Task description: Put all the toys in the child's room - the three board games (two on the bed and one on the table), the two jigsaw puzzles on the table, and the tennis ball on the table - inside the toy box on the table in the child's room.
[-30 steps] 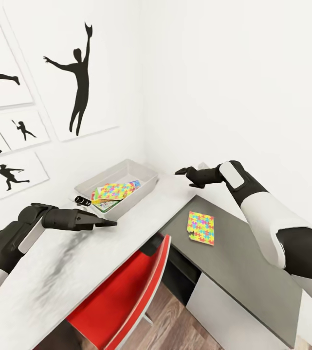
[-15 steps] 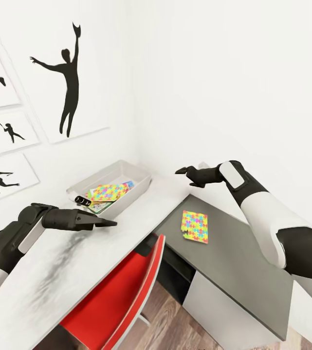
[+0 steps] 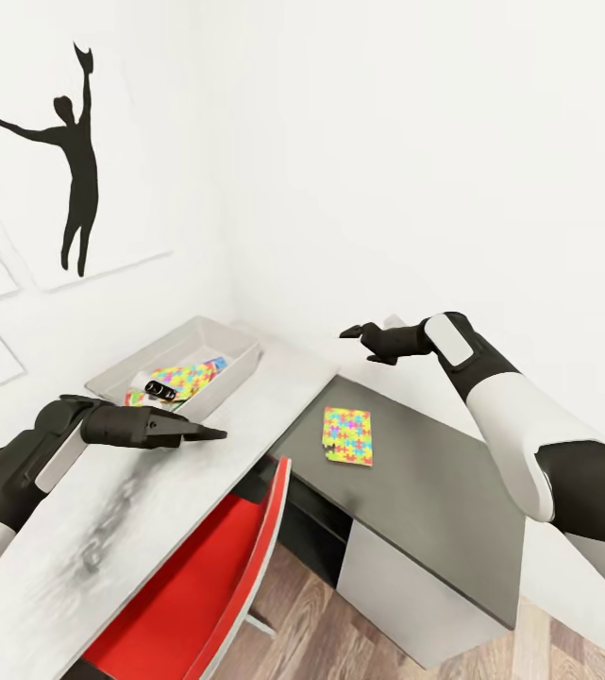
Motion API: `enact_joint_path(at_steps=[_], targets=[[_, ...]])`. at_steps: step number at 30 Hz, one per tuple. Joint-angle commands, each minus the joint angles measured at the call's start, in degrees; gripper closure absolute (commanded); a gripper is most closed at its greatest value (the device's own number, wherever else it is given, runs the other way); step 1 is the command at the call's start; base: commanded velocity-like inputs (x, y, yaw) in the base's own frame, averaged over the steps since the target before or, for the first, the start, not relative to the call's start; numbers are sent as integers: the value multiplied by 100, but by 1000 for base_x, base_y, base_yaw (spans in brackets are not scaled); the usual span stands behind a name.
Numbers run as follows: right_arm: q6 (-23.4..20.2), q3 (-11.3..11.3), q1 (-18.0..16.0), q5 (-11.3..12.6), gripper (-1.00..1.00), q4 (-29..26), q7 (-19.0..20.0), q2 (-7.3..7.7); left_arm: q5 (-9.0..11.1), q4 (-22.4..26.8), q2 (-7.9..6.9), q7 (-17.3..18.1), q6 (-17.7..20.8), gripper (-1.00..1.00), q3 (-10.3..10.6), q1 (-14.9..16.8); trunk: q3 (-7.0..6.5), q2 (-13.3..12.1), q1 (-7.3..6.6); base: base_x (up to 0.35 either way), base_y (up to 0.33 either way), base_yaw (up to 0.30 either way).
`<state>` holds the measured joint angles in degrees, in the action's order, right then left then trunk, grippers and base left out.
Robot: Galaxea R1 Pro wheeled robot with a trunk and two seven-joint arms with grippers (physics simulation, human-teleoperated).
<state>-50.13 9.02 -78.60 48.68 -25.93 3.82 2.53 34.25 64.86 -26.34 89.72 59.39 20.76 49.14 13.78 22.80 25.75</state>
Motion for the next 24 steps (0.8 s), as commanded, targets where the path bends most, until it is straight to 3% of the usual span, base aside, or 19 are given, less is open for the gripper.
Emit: enact_joint_path(at_steps=[1, 24], targets=[[-8, 29, -7, -34, -100, 0, 40, 4, 2, 0, -8, 28, 61, -100, 16, 7, 11, 12, 4, 0, 0, -58], [12, 29, -7, -42, -100, -3, -16, -65, 2, 0, -12, 28, 61, -100, 16, 7, -170, 12, 4, 0, 0, -7]])
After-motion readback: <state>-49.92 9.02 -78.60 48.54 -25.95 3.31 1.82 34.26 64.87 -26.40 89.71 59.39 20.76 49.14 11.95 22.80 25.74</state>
